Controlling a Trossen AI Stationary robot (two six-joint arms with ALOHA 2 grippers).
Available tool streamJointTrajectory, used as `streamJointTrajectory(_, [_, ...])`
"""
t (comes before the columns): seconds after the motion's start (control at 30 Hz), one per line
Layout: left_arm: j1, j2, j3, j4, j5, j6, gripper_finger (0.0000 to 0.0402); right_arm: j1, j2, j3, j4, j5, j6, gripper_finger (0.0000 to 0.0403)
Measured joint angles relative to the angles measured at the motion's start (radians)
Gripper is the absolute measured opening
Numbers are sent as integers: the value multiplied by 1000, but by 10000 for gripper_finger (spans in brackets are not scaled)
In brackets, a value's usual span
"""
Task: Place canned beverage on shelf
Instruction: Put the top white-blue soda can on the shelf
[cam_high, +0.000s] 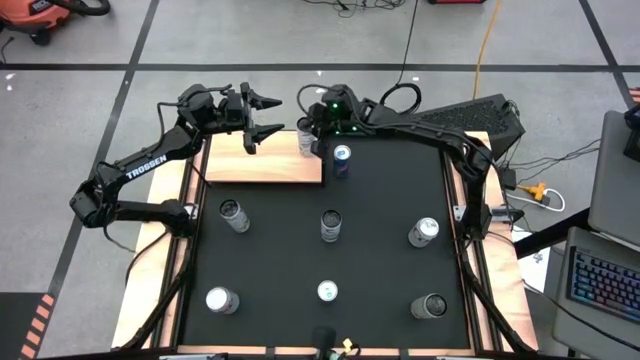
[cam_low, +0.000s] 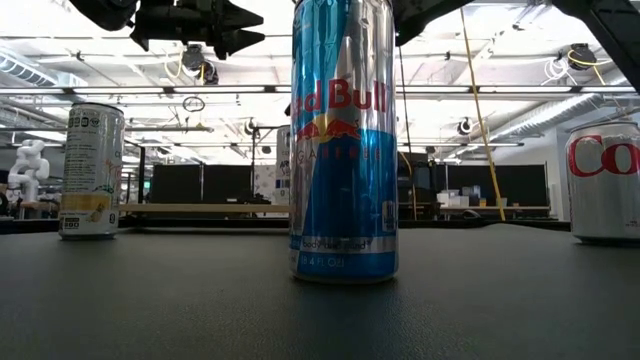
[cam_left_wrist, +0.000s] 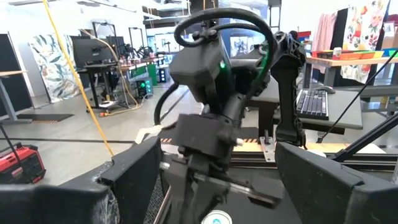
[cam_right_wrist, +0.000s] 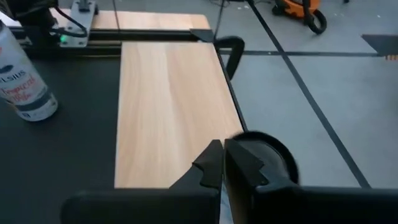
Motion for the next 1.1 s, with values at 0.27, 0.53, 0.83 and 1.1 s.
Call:
streamJointTrajectory(0.27, [0, 0, 0, 0, 0, 0, 320, -12, 17, 0, 36, 2, 0, 0])
streamJointTrajectory(0.53, [0, 0, 0, 0, 0, 0, 320, -24, 17, 0, 33, -3, 31, 0])
streamJointTrajectory(0.83, [0, 0, 0, 0, 0, 0, 320, 13, 17, 0, 0, -52, 26, 0])
streamJointTrajectory(1.1, [0, 0, 0, 0, 0, 0, 320, 14, 22, 0, -13, -51, 43, 0])
